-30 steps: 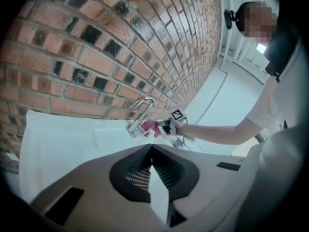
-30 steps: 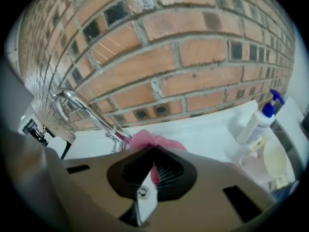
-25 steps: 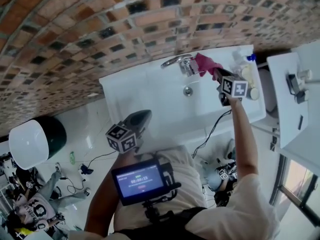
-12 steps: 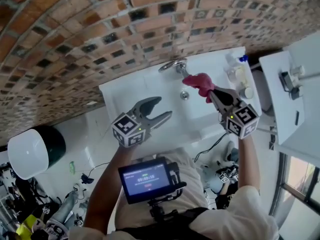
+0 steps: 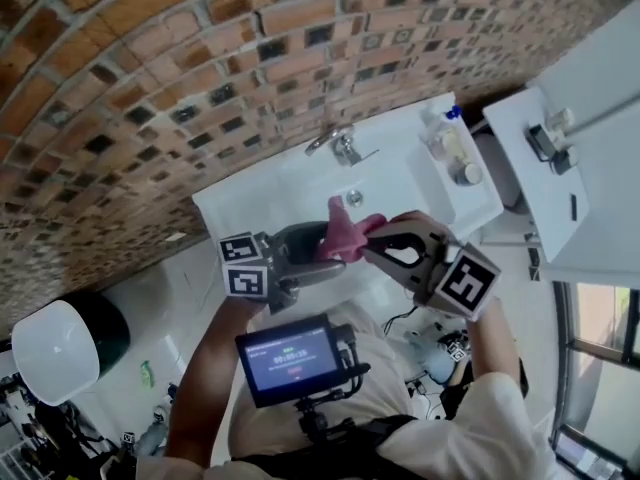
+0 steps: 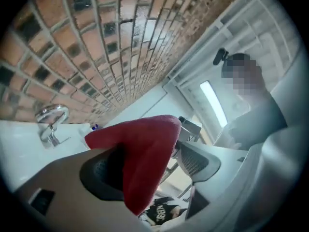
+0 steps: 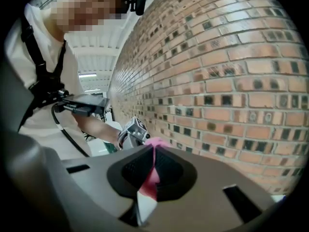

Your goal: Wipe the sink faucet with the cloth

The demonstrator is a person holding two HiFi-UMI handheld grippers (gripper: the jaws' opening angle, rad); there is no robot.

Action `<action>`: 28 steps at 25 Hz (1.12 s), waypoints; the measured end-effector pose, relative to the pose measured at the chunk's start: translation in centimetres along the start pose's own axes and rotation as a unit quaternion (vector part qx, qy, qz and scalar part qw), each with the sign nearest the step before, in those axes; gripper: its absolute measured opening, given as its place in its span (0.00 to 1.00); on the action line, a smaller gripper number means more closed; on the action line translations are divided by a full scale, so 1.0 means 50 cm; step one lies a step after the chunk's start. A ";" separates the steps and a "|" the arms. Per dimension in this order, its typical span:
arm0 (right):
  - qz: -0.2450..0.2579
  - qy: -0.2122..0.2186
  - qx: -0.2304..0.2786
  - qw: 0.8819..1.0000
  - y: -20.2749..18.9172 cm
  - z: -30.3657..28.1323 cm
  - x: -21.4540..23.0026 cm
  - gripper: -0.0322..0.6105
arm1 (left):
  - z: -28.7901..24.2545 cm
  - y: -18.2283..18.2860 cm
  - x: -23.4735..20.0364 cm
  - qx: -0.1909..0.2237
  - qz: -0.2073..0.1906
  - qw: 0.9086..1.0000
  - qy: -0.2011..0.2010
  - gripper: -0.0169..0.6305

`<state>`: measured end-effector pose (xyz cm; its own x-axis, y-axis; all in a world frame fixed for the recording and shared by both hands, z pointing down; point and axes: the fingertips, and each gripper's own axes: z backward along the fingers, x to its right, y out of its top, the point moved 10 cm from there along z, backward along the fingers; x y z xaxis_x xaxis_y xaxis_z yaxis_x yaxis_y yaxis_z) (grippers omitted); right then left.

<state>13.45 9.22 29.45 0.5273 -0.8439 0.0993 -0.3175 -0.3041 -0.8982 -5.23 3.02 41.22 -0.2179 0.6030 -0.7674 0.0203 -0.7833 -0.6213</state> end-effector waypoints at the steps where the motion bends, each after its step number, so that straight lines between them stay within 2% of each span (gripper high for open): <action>1: 0.004 -0.003 -0.006 1.000 0.007 -0.014 -0.020 0.09 | 0.012 -0.009 0.008 0.017 0.026 0.999 -0.026 0.60; 4: 0.027 -0.021 -0.029 0.999 0.012 -0.069 -0.081 0.09 | 0.050 -0.025 0.036 0.074 0.087 0.990 -0.088 0.60; 6: 0.046 -0.041 -0.043 0.997 0.011 -0.108 -0.117 0.09 | 0.078 -0.030 0.048 0.099 0.099 0.986 -0.092 0.59; 7: 0.054 -0.053 -0.050 0.996 0.011 -0.125 -0.132 0.09 | 0.092 -0.032 0.051 0.100 0.093 0.987 -0.086 0.53; 8: 0.064 -0.064 -0.057 0.994 0.012 -0.142 -0.145 0.10 | 0.107 -0.035 0.054 0.096 0.081 0.989 -0.077 0.31; 10: 0.084 -0.073 -0.065 0.992 0.017 -0.166 -0.167 0.14 | 0.139 -0.040 0.057 0.085 0.060 0.993 -0.062 0.19; 11: 0.084 -0.072 -0.065 0.992 0.017 -0.171 -0.179 0.22 | 0.155 -0.042 0.059 0.078 0.051 0.994 -0.058 0.13; 12: 0.076 -0.072 -0.063 0.993 0.016 -0.171 -0.190 0.38 | 0.170 -0.044 0.061 0.067 0.040 0.995 -0.058 0.11; 13: 0.069 -0.075 -0.062 0.993 0.018 -0.169 -0.201 0.43 | 0.184 -0.044 0.065 0.050 0.024 0.996 -0.064 0.11; 15: 0.077 -0.088 -0.069 0.991 0.027 -0.168 -0.218 0.50 | 0.201 -0.043 0.085 -0.008 -0.023 0.996 -0.089 0.11; 16: 0.087 -0.087 -0.081 0.989 0.029 -0.172 -0.226 0.52 | 0.203 -0.043 0.098 -0.044 -0.048 0.992 -0.106 0.11; 18: 0.101 -0.057 -0.109 0.987 0.018 -0.189 -0.241 0.56 | 0.194 -0.042 0.125 -0.110 -0.089 0.979 -0.144 0.11; 20: 0.108 -0.009 -0.121 0.987 0.005 -0.207 -0.252 0.56 | 0.173 -0.043 0.141 -0.158 -0.115 0.966 -0.169 0.11; 22: 0.114 0.016 -0.119 0.986 -0.008 -0.214 -0.252 0.52 | 0.155 -0.041 0.143 -0.174 -0.127 0.961 -0.176 0.11; 24: 0.117 0.007 -0.104 0.988 -0.021 -0.208 -0.234 0.41 | 0.143 -0.030 0.130 -0.165 -0.128 0.964 -0.164 0.11; 26: 0.113 -0.016 -0.086 0.990 -0.037 -0.198 -0.206 0.31 | 0.132 -0.014 0.111 -0.151 -0.128 0.971 -0.131 0.13; 28: 0.100 -0.037 -0.062 0.992 -0.052 -0.188 -0.170 0.27 | 0.117 -0.003 0.093 -0.140 -0.120 0.978 -0.098 0.22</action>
<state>2.40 13.02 34.97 0.4996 -0.8590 -0.1116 -0.5138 -0.1901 -0.8366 -11.94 5.07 38.68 -0.4324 0.7023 -0.5655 0.2057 -0.5338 -0.8202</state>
